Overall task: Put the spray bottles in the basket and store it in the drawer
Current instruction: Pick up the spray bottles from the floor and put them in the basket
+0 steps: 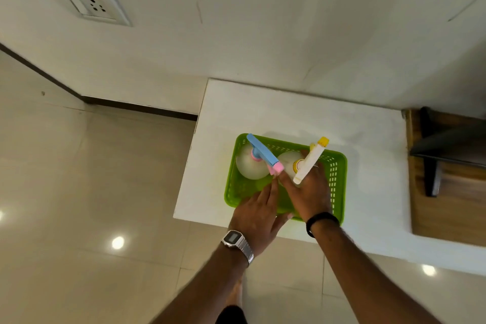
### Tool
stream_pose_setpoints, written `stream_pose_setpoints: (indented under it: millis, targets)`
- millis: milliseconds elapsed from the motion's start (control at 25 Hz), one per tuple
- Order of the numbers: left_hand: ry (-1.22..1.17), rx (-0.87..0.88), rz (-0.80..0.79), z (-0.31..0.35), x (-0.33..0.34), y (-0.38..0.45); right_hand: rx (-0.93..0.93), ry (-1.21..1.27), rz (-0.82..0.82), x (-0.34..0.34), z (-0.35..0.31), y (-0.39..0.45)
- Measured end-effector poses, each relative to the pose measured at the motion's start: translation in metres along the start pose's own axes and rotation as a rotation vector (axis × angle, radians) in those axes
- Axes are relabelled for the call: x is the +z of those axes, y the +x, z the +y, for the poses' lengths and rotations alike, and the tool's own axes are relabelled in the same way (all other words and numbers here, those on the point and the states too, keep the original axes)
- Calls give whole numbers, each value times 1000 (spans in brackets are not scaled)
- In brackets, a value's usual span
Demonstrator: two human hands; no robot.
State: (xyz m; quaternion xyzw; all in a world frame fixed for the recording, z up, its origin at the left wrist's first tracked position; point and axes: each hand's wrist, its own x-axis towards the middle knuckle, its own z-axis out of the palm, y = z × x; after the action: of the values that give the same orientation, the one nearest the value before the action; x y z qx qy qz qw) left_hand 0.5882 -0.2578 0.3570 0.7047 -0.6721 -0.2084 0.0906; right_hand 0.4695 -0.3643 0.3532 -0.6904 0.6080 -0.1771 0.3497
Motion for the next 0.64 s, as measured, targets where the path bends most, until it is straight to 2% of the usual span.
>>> stream_pose_setpoints:
  millis: [160,400,520,640]
  targets:
    - [110,6,158,8,1,0,47,44,52,9,-2,9]
    - [23,-10,70,17,-6,3,117,67,15,1,-2,8]
    - [-44,5,149,13,-11,-8,154,9,-35,-12,-3,-13]
    - [-96,141,190,25,-13,-35,-94,-137,94,-41,9,-59]
